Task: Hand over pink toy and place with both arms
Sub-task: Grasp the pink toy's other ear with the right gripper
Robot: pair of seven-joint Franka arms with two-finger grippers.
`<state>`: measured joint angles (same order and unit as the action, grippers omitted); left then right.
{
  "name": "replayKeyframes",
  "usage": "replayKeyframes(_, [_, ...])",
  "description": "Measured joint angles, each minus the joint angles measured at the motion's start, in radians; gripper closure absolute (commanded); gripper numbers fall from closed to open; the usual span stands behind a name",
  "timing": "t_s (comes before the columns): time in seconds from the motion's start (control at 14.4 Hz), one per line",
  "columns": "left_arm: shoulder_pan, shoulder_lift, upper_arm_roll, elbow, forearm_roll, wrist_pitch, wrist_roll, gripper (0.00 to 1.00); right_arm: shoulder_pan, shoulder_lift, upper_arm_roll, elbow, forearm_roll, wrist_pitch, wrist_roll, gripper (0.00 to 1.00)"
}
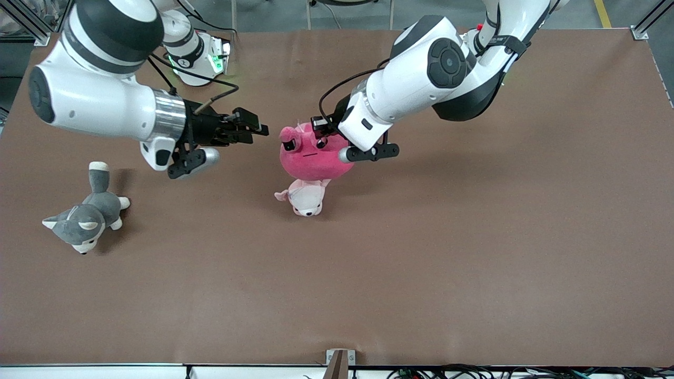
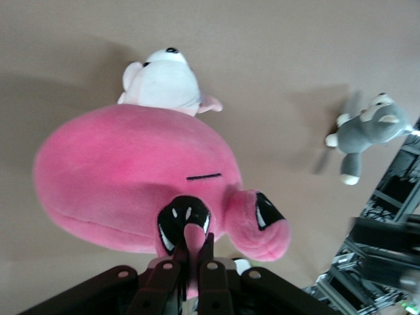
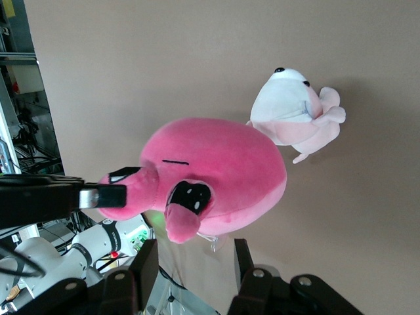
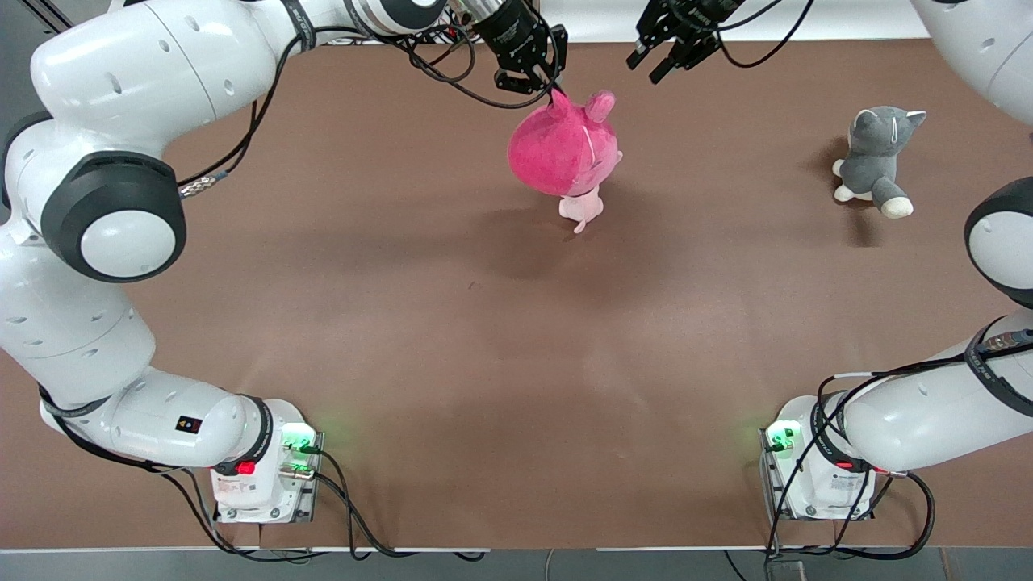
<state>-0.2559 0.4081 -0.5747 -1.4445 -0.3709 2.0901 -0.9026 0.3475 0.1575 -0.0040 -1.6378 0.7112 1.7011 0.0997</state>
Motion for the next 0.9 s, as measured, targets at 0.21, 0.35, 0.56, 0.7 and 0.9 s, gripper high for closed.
replayKeyframes(0.21, [-0.025, 0.009, -0.001, 0.045, 0.0, 0.009, -0.048, 1.0, 0.011, 0.019, -0.001, 0.0, 0.0, 0.008, 0.005, 0.45])
replayKeyframes(0.35, [-0.043, 0.014, -0.001, 0.061, 0.0, 0.011, -0.063, 1.0, 0.018, 0.027, -0.001, 0.0, 0.0, 0.013, 0.007, 0.45])
replayKeyframes(0.56, [-0.045, 0.017, -0.001, 0.075, -0.003, 0.018, -0.066, 1.0, 0.022, 0.034, -0.001, 0.0, 0.0, 0.013, 0.016, 0.45])
replayKeyframes(0.7, [-0.045, 0.017, -0.001, 0.08, -0.011, 0.018, -0.075, 1.0, 0.022, 0.034, -0.001, 0.003, 0.0, 0.013, 0.039, 0.45])
replayKeyframes(0.9, [-0.043, 0.017, 0.0, 0.083, -0.013, 0.019, -0.079, 1.0, 0.024, 0.034, -0.001, 0.004, 0.0, 0.013, 0.049, 0.45])
